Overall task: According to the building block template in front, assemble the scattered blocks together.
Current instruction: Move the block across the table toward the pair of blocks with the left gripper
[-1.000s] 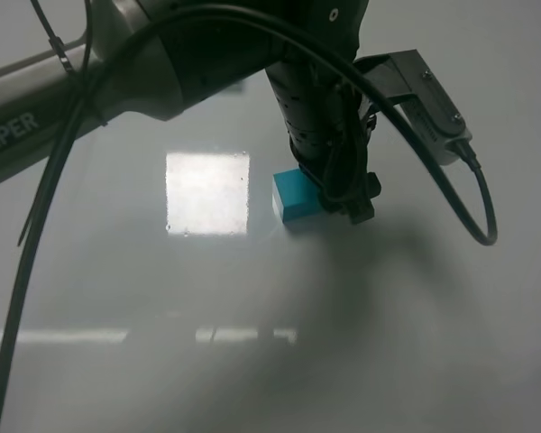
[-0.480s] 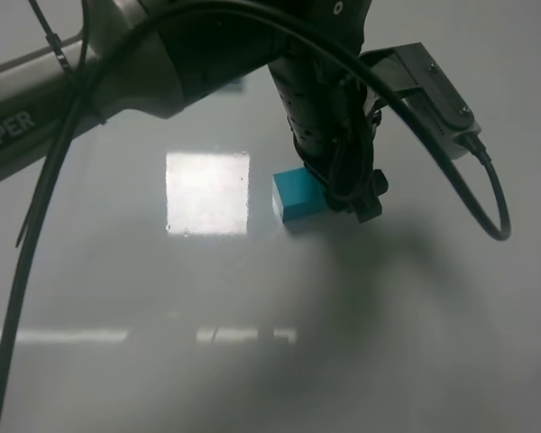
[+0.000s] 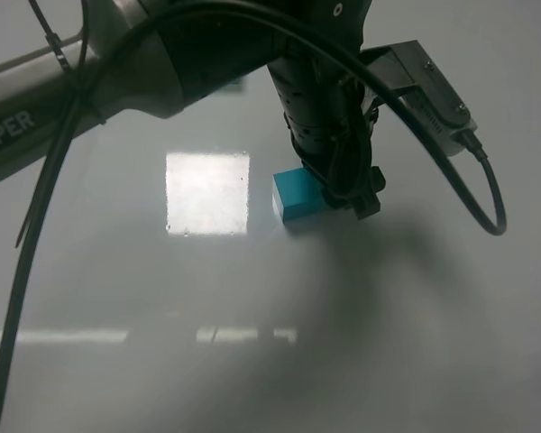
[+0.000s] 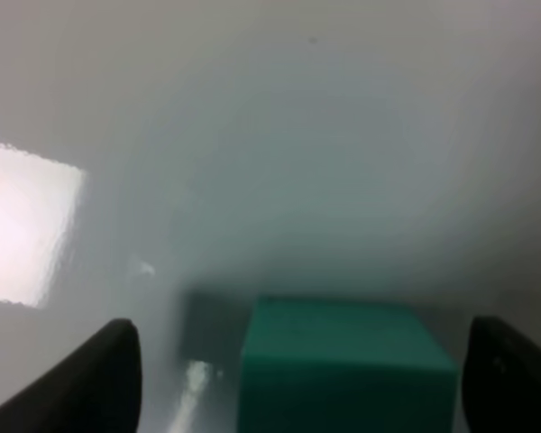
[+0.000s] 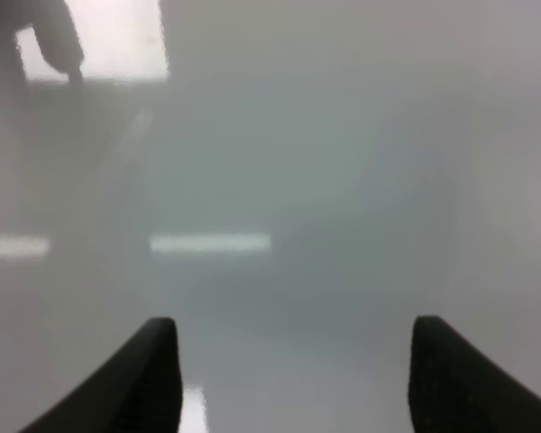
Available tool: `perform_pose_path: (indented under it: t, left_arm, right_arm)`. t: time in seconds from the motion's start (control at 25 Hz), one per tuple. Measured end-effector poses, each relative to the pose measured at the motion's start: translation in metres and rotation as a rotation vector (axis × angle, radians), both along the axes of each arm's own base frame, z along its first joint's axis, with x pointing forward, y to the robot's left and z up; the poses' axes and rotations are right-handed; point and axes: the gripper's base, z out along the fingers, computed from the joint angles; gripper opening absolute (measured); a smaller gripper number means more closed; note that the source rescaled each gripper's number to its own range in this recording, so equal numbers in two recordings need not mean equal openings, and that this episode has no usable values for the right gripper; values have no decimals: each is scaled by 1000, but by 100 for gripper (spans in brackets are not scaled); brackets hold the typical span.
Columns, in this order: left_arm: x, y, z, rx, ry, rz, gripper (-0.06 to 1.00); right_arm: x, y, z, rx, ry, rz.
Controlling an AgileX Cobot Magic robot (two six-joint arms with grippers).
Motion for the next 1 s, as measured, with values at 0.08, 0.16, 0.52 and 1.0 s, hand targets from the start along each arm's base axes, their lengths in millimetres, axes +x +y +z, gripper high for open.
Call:
perform_pose_path:
  t: [0.08, 0.16, 0.52, 1.0]
  left_arm:
    - [-1, -1, -1, 3, 3, -4, 100]
    - [-4, -1, -2, 12, 5, -11, 100]
    - [-5, 3, -6, 73, -6, -31, 100]
    - [-2, 6, -6, 95, -22, -46, 76]
  right_arm:
    - [0, 0, 0, 0, 0, 0]
    - [0, 0, 0, 0, 0, 0]
    - [0, 0, 0, 1, 0, 0]
    - [0, 0, 0, 1, 0, 0]
